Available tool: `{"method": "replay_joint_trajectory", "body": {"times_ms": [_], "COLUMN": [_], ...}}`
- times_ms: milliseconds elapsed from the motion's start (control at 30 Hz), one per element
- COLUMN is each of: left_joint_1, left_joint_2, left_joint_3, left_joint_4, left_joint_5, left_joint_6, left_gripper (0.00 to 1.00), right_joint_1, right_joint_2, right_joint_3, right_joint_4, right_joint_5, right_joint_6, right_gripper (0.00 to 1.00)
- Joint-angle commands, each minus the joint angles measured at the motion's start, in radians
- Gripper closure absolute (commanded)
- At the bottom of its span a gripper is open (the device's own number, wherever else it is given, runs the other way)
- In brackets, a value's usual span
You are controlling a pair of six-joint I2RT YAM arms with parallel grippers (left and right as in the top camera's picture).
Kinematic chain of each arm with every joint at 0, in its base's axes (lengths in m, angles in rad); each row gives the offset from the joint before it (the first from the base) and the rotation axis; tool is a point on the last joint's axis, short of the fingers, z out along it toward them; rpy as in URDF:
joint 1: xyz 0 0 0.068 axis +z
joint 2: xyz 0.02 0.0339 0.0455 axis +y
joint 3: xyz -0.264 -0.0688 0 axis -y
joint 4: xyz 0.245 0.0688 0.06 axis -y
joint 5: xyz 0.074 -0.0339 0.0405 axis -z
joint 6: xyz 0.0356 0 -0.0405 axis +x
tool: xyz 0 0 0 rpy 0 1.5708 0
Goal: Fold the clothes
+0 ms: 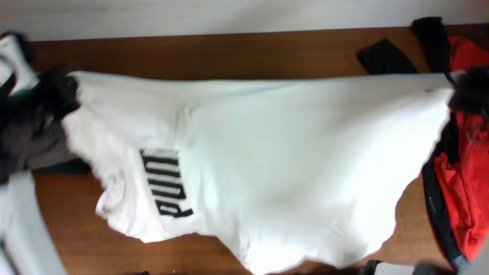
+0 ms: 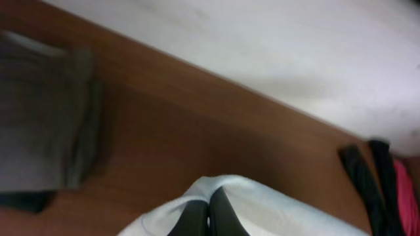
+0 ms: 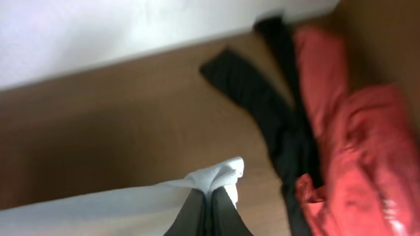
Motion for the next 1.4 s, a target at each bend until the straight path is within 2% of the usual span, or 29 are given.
{"method": "replay_joint_trajectory", "body": {"times_ms": [0,200,300,400,533,667,767,867,1067,1367], "left_joint_1": [-0.059,-0.108,-0.108,-0.089,-0.052,-0.072,-0.114,-0.152,-0.184,-0.224], "left_joint_2": [0.172,0.340,0.346,0.346,0.346,0.352,0.380,0.432,0.503,0.509], "left_joint_3": [-0.001,0.055,0.165,0.348,0.557,0.586,0.549,0.458,0.175,-0.232], "left_joint_4": [0.076,0.316,0.392,0.396,0.296,-0.010,-0.222,-0.343,-0.362,-0.346], "left_joint_5": [0.004,0.015,-0.008,-0.008,-0.006,0.011,0.002,-0.038,-0.064,-0.063], "left_joint_6": [0.084,0.086,0.086,0.086,0.087,0.129,0.187,0.205,0.205,0.238], "left_gripper": [0.99,0.99,0.99,0.99,0.99,0.99,0.99,1.00,1.00,0.99], "right_joint_1": [0.003,0.003,0.003,0.003,0.003,0.003,0.003,0.003,0.003,0.000], "right_joint_2": [0.155,0.266,0.249,0.234,0.231,0.243,0.264,0.279,0.280,0.280], "right_joint_3": [-0.008,-0.007,0.027,0.129,0.263,0.257,0.206,0.099,-0.255,-0.605], "right_joint_4": [0.030,0.214,0.296,0.306,0.214,0.028,-0.086,-0.138,-0.129,-0.041], "right_joint_5": [-0.031,-0.163,-0.173,-0.171,-0.134,-0.084,-0.041,-0.028,0.030,0.087], "right_joint_6": [-0.003,0.029,0.089,0.100,0.098,0.046,0.046,0.046,0.046,0.047], "right_gripper": [0.96,0.96,0.96,0.96,0.96,0.96,0.96,0.96,0.96,0.96]}}
